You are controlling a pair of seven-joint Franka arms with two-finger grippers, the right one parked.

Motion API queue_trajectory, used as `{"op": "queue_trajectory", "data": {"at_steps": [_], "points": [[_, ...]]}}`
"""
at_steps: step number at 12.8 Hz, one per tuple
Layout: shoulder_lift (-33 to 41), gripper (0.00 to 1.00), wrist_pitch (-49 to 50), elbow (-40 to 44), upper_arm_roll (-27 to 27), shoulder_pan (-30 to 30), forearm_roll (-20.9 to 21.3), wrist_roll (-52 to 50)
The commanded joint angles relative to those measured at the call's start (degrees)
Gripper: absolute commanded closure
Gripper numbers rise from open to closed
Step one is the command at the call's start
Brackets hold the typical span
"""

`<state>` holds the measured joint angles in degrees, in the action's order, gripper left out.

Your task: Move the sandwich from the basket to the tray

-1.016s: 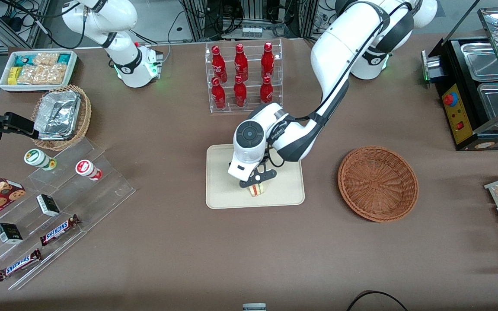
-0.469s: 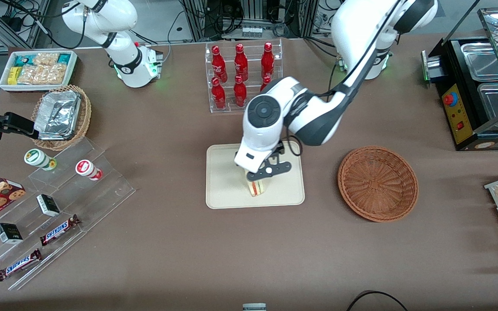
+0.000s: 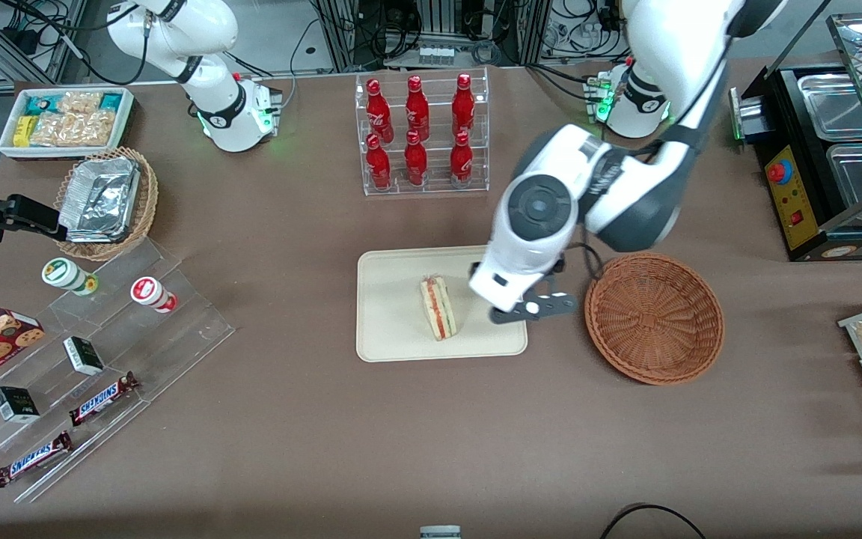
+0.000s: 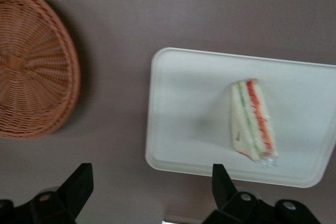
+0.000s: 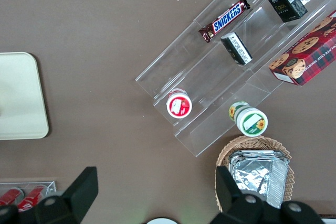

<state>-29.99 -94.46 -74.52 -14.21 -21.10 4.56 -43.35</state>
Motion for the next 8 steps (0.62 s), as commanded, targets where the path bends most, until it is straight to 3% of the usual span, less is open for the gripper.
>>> {"op": "queue_trajectory", "data": {"at_steps": [1, 8], "points": [[7.3, 0.00, -0.1, -8.8, -0.4, 6.7, -0.2, 2.6], [19.5, 0.00, 0.2, -19.6, -0.3, 20.8, -0.7, 25.9]]}}
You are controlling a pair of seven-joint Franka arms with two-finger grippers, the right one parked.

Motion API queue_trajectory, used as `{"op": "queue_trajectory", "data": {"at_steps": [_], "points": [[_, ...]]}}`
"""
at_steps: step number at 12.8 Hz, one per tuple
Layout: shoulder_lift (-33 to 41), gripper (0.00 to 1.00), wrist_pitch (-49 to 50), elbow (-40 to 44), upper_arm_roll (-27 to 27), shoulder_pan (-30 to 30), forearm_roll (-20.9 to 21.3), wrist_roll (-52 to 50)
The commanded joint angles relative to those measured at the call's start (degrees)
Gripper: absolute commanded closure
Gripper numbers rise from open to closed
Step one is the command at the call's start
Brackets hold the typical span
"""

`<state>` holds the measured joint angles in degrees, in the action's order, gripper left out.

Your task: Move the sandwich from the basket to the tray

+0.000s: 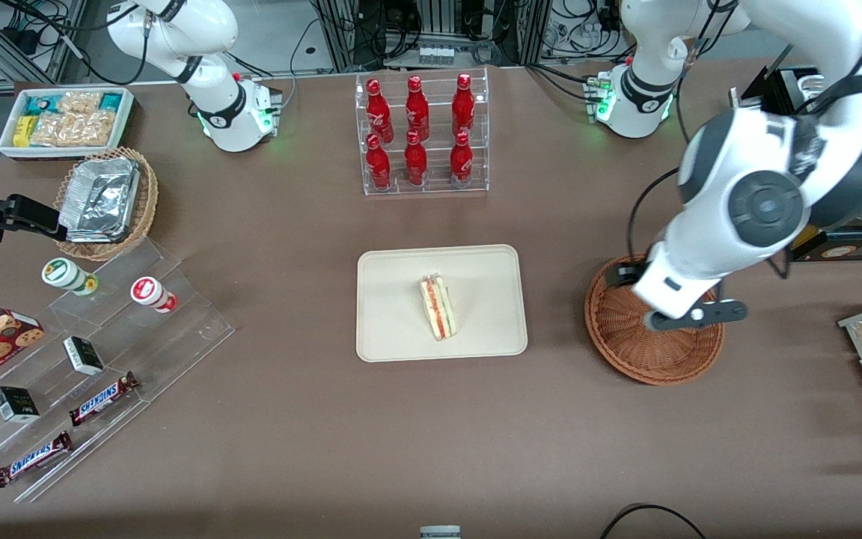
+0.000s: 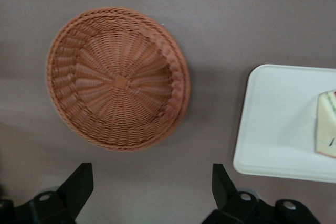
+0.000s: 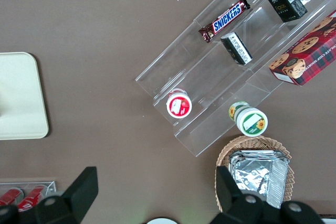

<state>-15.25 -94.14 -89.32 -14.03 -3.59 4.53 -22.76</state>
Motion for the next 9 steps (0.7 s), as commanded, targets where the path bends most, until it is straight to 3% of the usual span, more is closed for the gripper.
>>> {"op": "queue_trajectory", "data": {"at_steps": [1, 8, 9], "points": [[6.0, 0.00, -0.2, -5.6, -0.5, 4.8, -0.8, 7.8], [12.7, 0.00, 6.1, -5.5, -0.1, 9.0, -1.4, 20.4], [13.4, 0.00, 6.8, -5.5, 2.5, 8.2, -1.5, 21.2]]}}
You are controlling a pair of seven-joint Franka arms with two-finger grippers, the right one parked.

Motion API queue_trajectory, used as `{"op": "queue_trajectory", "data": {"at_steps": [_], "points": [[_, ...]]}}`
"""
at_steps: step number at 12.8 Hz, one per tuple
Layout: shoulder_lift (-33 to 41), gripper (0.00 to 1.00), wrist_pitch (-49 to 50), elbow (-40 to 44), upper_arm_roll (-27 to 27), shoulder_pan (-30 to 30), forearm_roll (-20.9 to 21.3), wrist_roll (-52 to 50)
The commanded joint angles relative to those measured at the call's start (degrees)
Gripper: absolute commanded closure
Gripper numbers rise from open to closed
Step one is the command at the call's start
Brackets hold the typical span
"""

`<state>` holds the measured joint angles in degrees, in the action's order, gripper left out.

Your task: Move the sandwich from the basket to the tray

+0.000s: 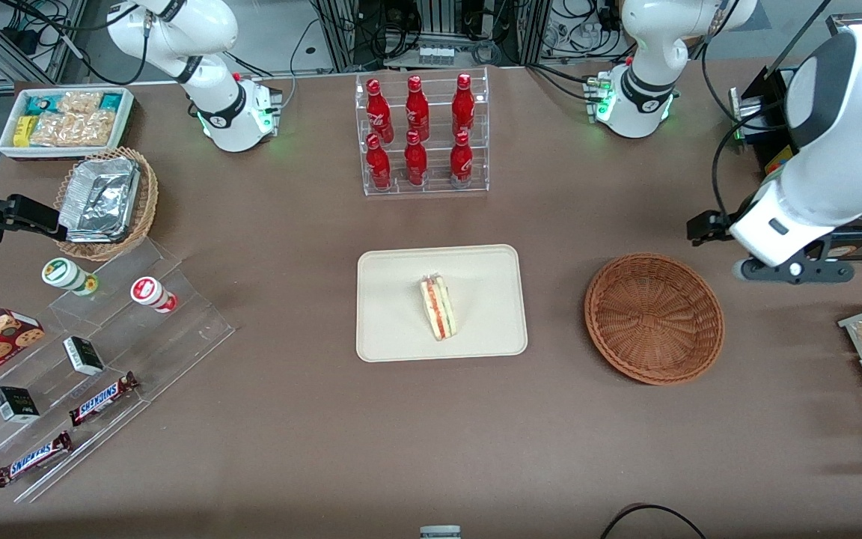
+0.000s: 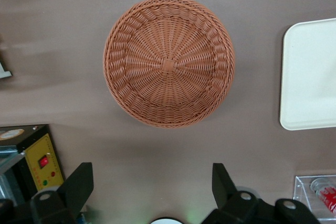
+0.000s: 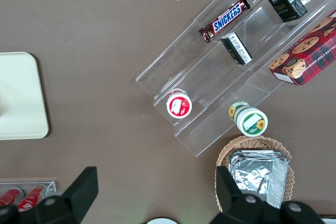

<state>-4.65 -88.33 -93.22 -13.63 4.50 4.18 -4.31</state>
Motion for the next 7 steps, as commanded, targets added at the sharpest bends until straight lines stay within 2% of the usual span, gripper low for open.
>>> {"op": "queue_trajectory", "data": {"at_steps": [1, 3, 7], "points": [[3.5, 0.00, 2.4, -1.4, 5.0, -2.4, -2.3, 4.4], [5.3, 0.00, 4.0, -0.8, 9.6, -4.7, -3.1, 7.7], [6.1, 0.00, 4.4, -0.7, 10.5, -5.7, -3.1, 7.9]]}}
